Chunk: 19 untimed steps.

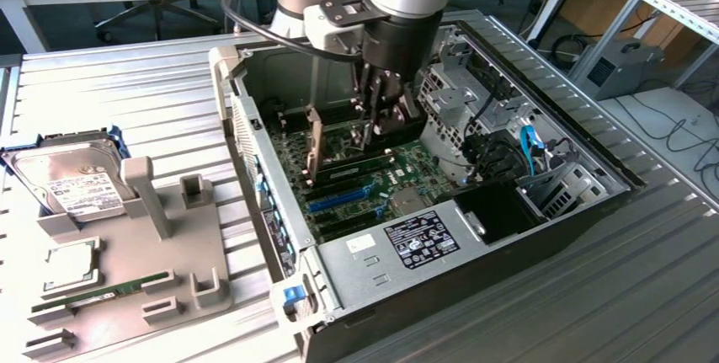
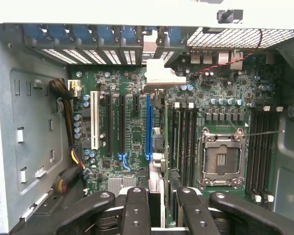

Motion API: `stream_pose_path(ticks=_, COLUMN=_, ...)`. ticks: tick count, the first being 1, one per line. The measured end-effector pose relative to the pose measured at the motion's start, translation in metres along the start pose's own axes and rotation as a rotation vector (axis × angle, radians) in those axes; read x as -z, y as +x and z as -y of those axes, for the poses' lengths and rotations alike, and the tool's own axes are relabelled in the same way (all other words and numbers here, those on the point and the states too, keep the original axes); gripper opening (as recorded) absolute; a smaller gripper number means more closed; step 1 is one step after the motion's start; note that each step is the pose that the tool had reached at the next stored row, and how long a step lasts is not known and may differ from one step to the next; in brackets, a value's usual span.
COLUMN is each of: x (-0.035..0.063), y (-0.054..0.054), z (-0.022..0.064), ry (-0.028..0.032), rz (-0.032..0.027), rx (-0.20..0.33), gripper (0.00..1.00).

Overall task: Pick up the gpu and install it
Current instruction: 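Insert the gpu into the slot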

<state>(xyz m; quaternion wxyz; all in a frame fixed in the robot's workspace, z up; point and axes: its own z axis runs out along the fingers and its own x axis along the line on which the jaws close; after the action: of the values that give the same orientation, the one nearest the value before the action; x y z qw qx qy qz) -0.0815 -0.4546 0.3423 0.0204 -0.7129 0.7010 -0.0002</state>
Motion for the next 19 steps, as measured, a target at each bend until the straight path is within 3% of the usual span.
stream_pose_path(ticks=8, x=-0.0004, y=0.001, z=0.0000, ry=0.0000, rz=-0.0002, rx=0.000, gripper=0.27)
stream_pose_path(ticks=10, x=-0.0013, y=0.009, z=-0.0004, ry=0.0000, rz=-0.0004, rx=0.000, gripper=0.27)
stream_pose_path(ticks=12, x=-0.0014, y=0.027, z=-0.0009, ry=0.0000, rz=-0.0004, rx=0.000, gripper=0.27)
stream_pose_path(ticks=13, x=-0.0016, y=0.030, z=-0.0012, ry=0.0001, rz=-0.0003, rx=0.000, gripper=0.27)
stream_pose_path(ticks=19, x=-0.0113, y=0.030, z=-0.0016, ry=0.0000, rz=-0.0005, rx=0.000, gripper=0.27)
